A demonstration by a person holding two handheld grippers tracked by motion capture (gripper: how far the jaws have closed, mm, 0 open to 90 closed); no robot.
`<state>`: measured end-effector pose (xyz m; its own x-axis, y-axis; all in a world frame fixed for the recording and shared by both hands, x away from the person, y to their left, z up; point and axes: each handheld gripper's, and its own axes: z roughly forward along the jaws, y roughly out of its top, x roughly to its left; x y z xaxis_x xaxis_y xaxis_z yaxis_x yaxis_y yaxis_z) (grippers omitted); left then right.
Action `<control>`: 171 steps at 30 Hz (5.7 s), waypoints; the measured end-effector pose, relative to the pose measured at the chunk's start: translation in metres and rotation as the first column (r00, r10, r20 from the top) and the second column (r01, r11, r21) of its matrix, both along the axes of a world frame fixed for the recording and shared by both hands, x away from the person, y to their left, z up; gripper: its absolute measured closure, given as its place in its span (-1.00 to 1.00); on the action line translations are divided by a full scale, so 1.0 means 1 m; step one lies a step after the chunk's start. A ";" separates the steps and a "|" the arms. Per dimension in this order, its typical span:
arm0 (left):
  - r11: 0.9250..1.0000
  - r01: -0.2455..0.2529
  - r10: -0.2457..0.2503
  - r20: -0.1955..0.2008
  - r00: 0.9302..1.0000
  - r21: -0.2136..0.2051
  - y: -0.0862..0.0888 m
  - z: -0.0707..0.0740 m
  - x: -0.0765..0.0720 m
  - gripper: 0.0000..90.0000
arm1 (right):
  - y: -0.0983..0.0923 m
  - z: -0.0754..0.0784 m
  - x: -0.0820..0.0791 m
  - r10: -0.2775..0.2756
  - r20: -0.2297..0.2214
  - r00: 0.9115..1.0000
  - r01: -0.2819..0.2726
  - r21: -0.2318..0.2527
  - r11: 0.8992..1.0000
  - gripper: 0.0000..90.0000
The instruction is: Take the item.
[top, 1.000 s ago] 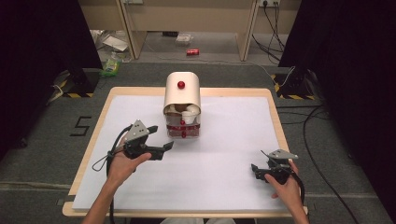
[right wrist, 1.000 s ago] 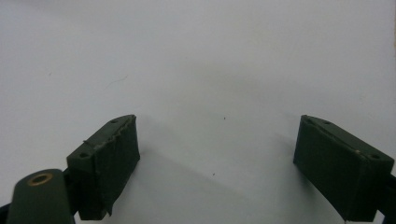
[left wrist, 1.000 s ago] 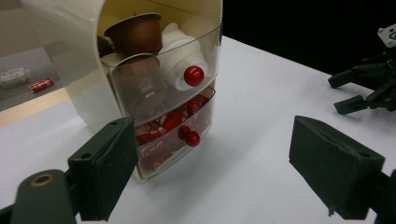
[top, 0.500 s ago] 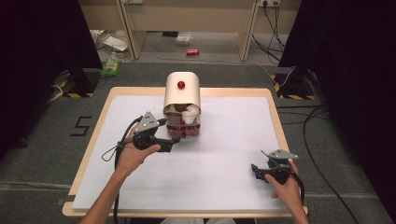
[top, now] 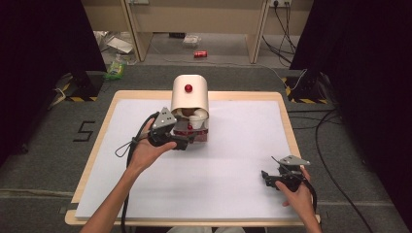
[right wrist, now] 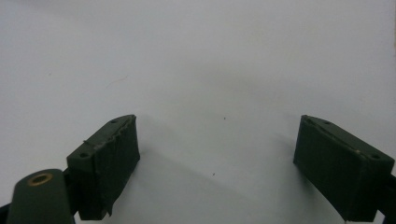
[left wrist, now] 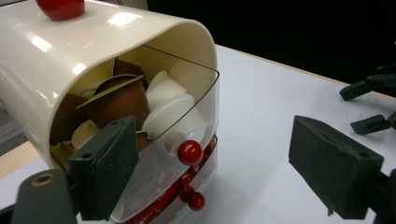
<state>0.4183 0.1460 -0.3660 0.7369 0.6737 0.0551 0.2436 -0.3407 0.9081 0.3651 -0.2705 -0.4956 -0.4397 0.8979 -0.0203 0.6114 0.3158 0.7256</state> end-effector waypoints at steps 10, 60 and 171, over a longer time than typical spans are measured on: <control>1.000 -0.009 0.009 -0.017 1.000 0.009 -0.005 -0.001 0.013 -0.65 | 0.000 0.000 0.000 0.000 0.000 1.000 0.000 0.000 1.000 -0.68; 1.000 0.006 -0.005 -0.048 0.999 0.021 -0.003 -0.011 -0.038 -0.66 | 0.000 0.000 -0.001 -0.003 -0.001 1.000 0.003 -0.001 1.000 -0.68; 0.991 -0.129 0.134 -0.122 0.984 0.045 -0.006 -0.006 0.004 -0.11 | 0.001 0.000 -0.001 -0.005 0.001 1.000 0.005 -0.002 1.000 -0.67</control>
<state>0.4223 0.1401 -0.3715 0.6448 0.7643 -0.0049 0.3983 -0.3305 0.8556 0.3644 -0.2696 -0.4954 -0.4351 0.9001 -0.0226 0.6126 0.3144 0.7252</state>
